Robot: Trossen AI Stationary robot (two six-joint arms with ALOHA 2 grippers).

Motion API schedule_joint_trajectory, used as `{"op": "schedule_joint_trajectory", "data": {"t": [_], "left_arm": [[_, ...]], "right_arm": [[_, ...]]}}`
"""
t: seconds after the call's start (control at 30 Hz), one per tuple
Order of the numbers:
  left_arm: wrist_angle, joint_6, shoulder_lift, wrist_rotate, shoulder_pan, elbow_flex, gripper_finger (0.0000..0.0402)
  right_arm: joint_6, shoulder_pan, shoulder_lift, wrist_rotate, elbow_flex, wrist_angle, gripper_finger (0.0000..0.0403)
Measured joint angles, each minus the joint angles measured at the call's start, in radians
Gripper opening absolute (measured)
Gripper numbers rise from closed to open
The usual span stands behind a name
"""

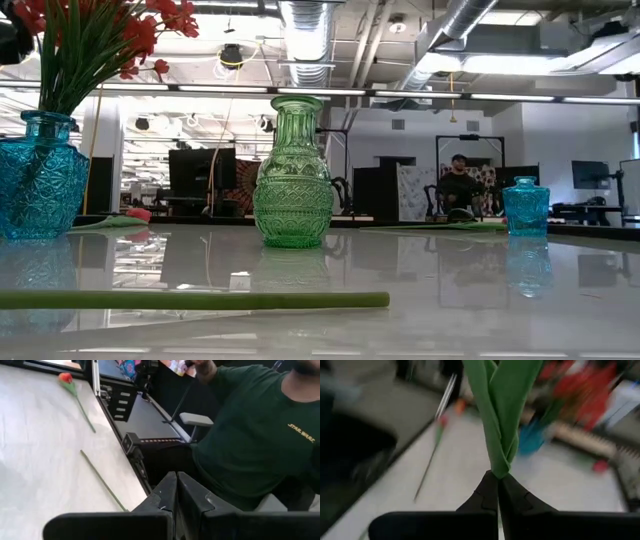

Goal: Sort flowers into vase by color
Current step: Put the bottom right pink flower into the green vase

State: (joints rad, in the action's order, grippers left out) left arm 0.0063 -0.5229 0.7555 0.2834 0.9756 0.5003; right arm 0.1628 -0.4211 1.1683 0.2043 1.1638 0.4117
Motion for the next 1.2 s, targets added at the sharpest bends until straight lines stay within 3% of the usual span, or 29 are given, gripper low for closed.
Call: {"op": "schedule_joint_trajectory", "data": {"t": [0.13, 0.47, 1.0, 1.2], "left_arm": [[0.001, 0.048, 0.008, 0.0, 0.0, 0.0, 0.0], [0.016, -0.051, 0.101, -0.095, 0.0, 0.0, 0.0], [0.106, 0.17, 0.161, -0.131, -0.057, 0.001, 0.0], [0.121, 0.166, 0.172, -0.228, -0.114, 0.001, 0.0]], "right_arm": [[0.022, 0.04, -0.019, 0.0, -0.041, -0.213, 0.0027], [0.056, 0.055, 0.113, -0.014, -0.043, -0.419, 0.0027], [0.067, 0.055, 0.119, -0.014, -0.043, -0.506, 0.0027], [0.078, 0.057, 0.119, -0.014, -0.043, -0.493, 0.0026]]}}
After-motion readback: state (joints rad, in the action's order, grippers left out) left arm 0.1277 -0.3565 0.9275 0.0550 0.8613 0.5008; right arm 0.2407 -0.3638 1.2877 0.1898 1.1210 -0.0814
